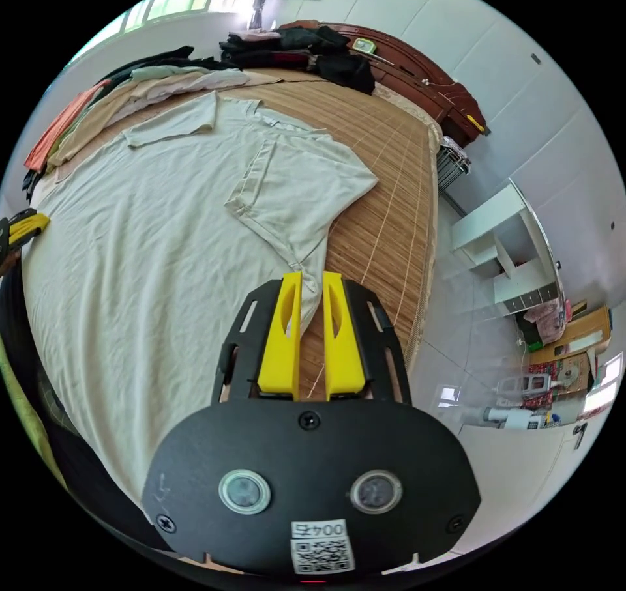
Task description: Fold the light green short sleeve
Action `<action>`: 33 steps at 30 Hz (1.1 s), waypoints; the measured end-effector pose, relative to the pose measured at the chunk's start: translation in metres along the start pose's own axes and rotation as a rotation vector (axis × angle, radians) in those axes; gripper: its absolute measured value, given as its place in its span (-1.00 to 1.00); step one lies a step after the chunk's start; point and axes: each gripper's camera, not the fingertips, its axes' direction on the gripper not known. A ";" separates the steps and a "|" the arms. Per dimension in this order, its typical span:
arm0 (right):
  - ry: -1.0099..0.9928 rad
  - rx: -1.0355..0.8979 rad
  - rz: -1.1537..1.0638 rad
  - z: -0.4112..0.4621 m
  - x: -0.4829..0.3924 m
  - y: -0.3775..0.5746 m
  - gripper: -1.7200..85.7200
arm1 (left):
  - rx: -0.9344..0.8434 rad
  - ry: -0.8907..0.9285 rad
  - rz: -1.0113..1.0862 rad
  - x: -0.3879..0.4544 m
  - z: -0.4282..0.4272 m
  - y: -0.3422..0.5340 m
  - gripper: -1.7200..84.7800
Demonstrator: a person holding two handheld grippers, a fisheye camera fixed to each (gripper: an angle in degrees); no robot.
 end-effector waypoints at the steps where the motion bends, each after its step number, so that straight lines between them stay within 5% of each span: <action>1: -0.009 -0.005 -0.017 0.002 -0.002 -0.006 -0.80 | 0.001 -0.003 0.000 0.001 -0.001 0.001 -0.96; 11: 0.058 -0.007 -0.115 0.002 -0.020 -0.031 -0.90 | 0.015 -0.008 -0.001 0.005 -0.015 0.020 -0.96; 25: 0.085 0.071 0.041 -0.022 -0.001 -0.022 -0.87 | 0.039 -0.011 -0.017 0.011 -0.031 0.038 -0.96; 29: 0.086 -0.068 0.033 0.000 0.000 -0.030 -0.92 | 0.030 -0.006 -0.015 0.012 -0.035 0.039 -0.95; 33: 0.036 0.049 0.130 -0.029 0.012 -0.033 -0.97 | 0.036 0.006 -0.024 0.011 -0.038 0.042 -0.95</action>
